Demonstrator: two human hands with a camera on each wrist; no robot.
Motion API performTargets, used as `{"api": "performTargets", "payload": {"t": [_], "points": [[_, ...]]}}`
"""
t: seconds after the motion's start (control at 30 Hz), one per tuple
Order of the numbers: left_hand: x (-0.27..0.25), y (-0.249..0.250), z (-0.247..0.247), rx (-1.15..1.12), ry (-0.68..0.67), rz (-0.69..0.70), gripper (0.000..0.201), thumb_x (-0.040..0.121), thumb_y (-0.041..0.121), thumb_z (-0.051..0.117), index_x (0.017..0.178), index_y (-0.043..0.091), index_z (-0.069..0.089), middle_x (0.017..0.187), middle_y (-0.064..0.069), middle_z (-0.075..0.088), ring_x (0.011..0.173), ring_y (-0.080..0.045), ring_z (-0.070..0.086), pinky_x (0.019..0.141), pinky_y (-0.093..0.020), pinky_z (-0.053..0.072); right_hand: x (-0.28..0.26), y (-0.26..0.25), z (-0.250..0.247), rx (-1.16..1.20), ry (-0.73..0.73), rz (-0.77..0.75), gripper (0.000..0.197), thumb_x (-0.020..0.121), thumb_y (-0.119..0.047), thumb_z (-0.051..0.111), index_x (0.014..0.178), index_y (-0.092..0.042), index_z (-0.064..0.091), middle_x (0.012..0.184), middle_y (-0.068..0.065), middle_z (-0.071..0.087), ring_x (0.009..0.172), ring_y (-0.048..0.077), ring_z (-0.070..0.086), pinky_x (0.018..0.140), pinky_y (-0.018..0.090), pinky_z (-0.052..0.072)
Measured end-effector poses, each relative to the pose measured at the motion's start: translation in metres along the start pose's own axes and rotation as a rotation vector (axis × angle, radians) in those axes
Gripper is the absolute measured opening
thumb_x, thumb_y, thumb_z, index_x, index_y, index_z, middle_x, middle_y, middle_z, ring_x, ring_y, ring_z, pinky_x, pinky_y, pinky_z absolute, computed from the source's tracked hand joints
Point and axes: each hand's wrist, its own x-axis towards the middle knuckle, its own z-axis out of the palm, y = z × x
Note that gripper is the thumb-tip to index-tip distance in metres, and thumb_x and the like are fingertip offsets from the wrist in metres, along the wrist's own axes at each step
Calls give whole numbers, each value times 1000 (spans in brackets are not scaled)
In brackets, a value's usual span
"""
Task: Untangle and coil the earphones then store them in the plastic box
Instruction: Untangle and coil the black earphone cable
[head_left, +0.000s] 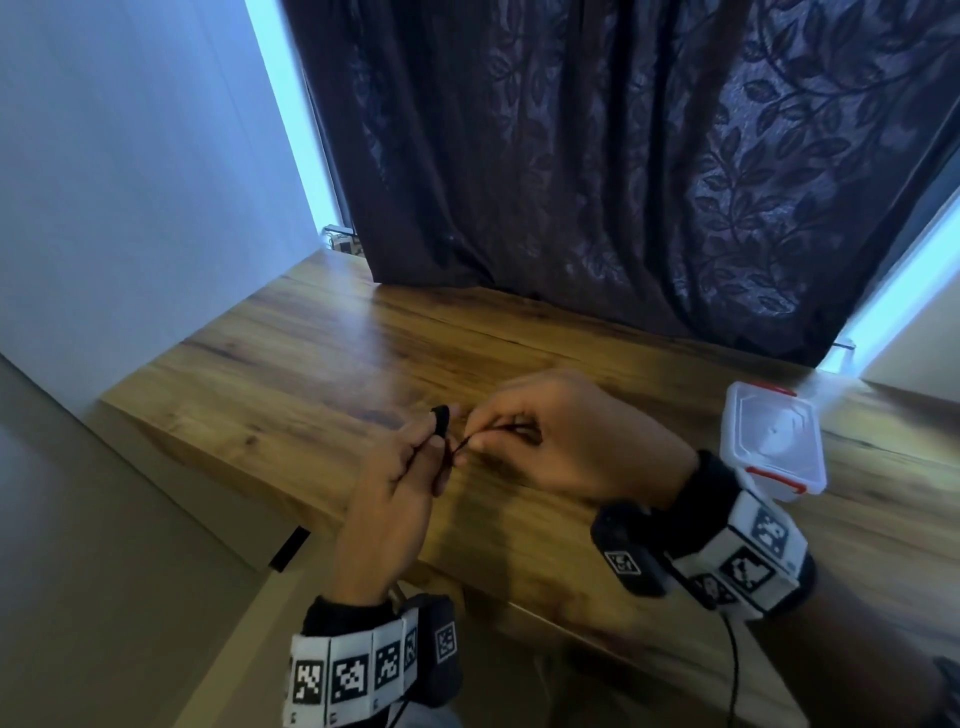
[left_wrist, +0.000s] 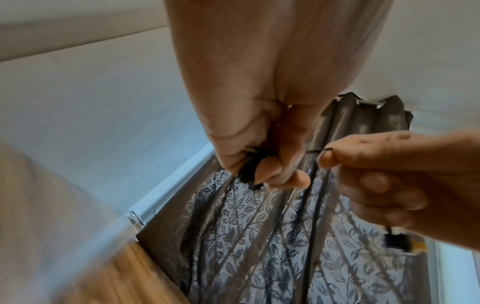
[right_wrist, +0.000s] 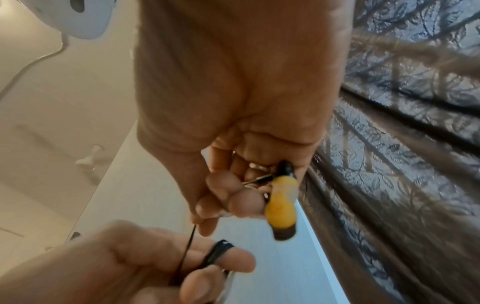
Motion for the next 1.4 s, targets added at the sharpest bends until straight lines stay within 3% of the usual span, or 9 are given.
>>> {"api": "performTargets", "payload": {"t": [0.1,0.17,0.43,0.7,0.87,1.07,1.2,1.27,1.4], "points": [[0,8,2,-180,-58,-8,30,94,18,42,84,1,64,70,-15,50,63,-20,40,63,-29,34,16,9,-12,-32,99,-55,8,91,-15,73,97,-14,78,89,-9,70,81,4,64,74,19,51],[0,9,2,-310,-54,-32,32,93,16,43,98,4,72,70,-9,52,62,-18,38,60,-25,33,25,16,-12,23,151,-71,7,90,-14,75,95,-13,79,87,-8,70,79,6,65,72,22,52],[-2,14,-8,-770,-52,-62,41,91,10,43,123,-8,62,68,-2,44,53,-7,30,57,-25,23,24,38,31,561,347,119,12,93,-8,70,104,-8,76,96,0,73,81,5,67,74,22,52],[0,14,-7,-782,102,-120,39,94,11,40,123,-8,59,67,2,44,53,-4,35,56,-18,33,-3,22,88,858,372,300,22,95,-10,65,116,-8,73,101,-8,75,95,13,71,83,31,56],[2,20,2,-632,240,-116,31,100,25,49,106,0,66,62,3,39,53,-7,33,55,-21,32,-5,8,91,896,418,325,22,96,-10,65,116,-3,74,104,1,77,94,14,72,79,26,57],[1,25,10,-538,323,-140,29,102,25,44,82,9,59,55,9,48,50,-4,45,70,-32,39,-4,-3,85,854,426,343,16,93,-18,71,105,-10,76,102,3,76,94,12,71,81,24,56],[2,25,11,-577,322,-139,32,103,20,40,76,10,53,55,7,46,50,-3,48,66,-24,47,0,-1,83,753,359,309,18,98,-24,66,103,-8,72,101,12,71,98,28,67,93,53,53],[2,24,10,-614,307,-136,33,103,21,38,75,10,51,58,3,41,50,-6,42,60,-20,45,1,0,82,723,347,297,18,98,-27,65,102,-11,71,101,10,70,99,28,65,93,59,49],[4,19,11,-639,318,-127,33,104,22,37,74,12,50,65,-1,39,57,-9,38,63,-23,39,1,1,79,661,363,296,16,97,-24,66,100,-10,72,101,7,68,98,18,61,90,43,48]]}}
